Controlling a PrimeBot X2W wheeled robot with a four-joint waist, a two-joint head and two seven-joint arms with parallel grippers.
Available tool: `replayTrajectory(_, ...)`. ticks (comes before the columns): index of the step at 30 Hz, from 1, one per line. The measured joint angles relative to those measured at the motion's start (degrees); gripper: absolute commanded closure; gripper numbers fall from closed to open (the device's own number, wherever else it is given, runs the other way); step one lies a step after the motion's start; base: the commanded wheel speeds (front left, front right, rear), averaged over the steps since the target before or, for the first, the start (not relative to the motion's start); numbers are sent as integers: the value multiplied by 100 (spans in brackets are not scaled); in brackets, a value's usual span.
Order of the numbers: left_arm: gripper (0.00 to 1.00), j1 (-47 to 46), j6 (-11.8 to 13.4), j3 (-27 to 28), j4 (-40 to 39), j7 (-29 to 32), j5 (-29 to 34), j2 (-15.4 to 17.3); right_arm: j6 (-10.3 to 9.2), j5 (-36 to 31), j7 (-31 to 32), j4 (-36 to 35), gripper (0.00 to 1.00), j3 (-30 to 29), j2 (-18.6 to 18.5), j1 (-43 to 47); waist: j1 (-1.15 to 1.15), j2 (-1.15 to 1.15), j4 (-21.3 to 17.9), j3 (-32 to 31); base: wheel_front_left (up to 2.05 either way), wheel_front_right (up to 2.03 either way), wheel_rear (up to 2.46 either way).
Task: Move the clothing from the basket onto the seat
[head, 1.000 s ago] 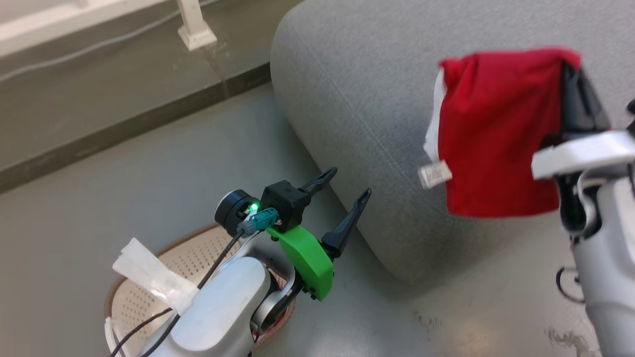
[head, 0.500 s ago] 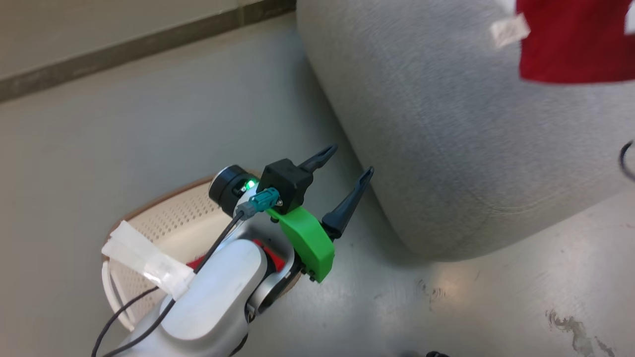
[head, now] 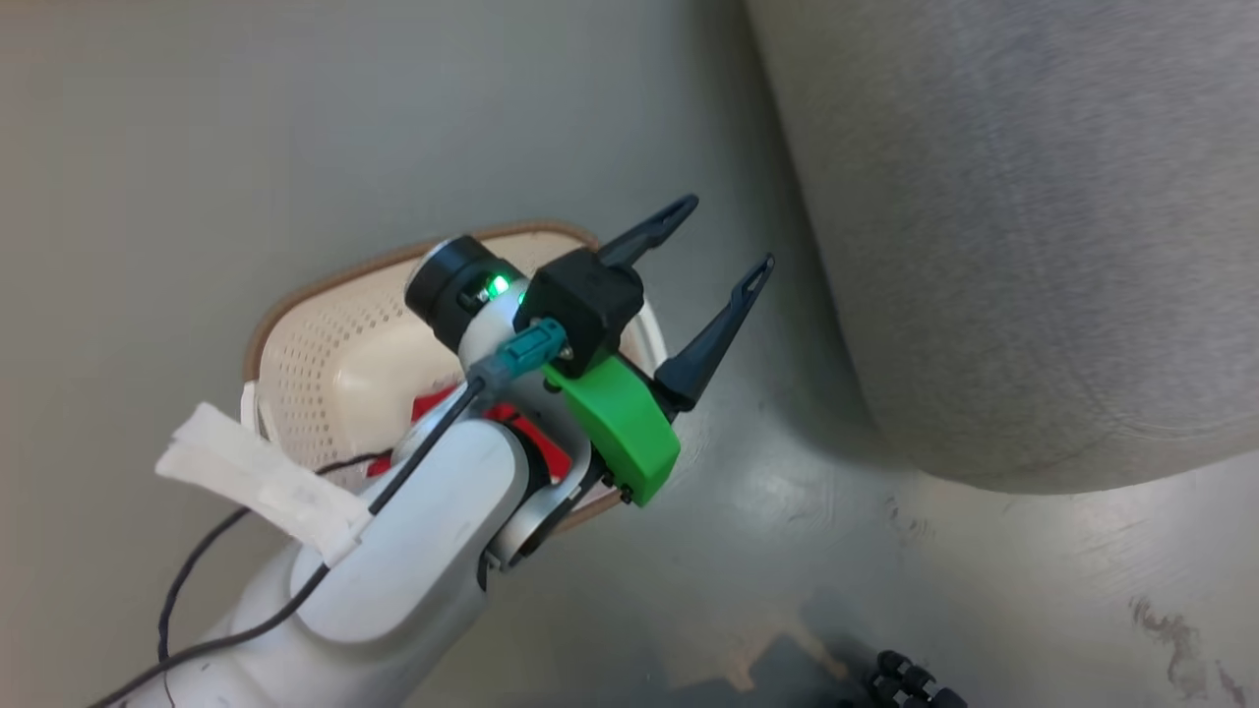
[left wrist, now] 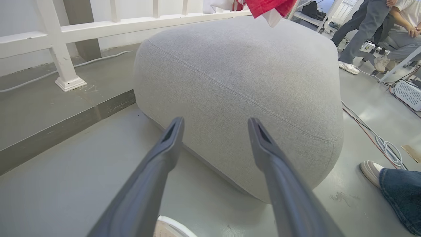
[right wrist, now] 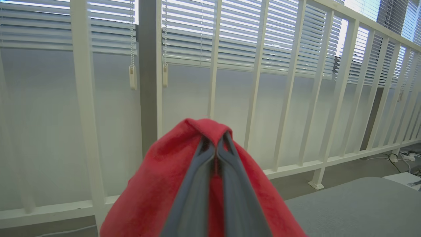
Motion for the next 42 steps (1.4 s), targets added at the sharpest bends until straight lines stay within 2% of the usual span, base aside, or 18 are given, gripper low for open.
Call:
replayTrajectory(6,0,-242,51,94,-244,102,151,138,-191,60,41,286,100,-247,-87,-339,0,0,249,520,0,0,0)
replayTrajectory(10,0,-326,59,177,-318,153,277,336,-243,63,-22,578,100,-276,-97,-372,0,0,360,846,0,0,0)
replayTrajectory(14,0,-349,108,204,-412,219,314,399,-296,109,-144,804,100,-357,-85,-380,0,0,410,1121,0,0,0)
replayTrajectory(22,0,-395,108,222,-476,279,346,549,-348,216,-320,1376,100,-488,89,-352,0,0,266,1405,0,0,0)
replayTrajectory(26,0,-400,99,198,-530,294,345,545,-336,216,-346,1616,100,-485,83,-204,-1,0,174,1443,0,0,0)
replayTrajectory(31,0,-402,99,229,-546,327,345,579,-266,241,-426,1828,100,-463,285,-128,-1,0,91,1454,0,0,0)
replayTrajectory(32,0,-402,99,245,-546,328,345,594,-233,274,-441,1837,97,-460,341,-126,-1,0,70,1453,0,0,0)
replayTrajectory(33,0,-402,99,263,-546,328,345,614,-232,291,-447,1853,64,-448,403,-118,-1,0,47,1450,0,0,0)
replayTrajectory(34,0,-402,99,277,-546,327,345,631,-224,310,-467,1878,40,-446,446,-97,-1,0,23,1446,0,0,0)
replayTrajectory(35,0,-402,99,289,-545,327,345,656,-194,318,-487,1904,0,-448,482,-63,-1,0,-1,1440,0,0,0)
replayTrajectory(42,0,-399,101,358,-532,319,334,728,-31,366,-499,2017,0,-477,593,101,-1,0,-186,1346,0,0,0)
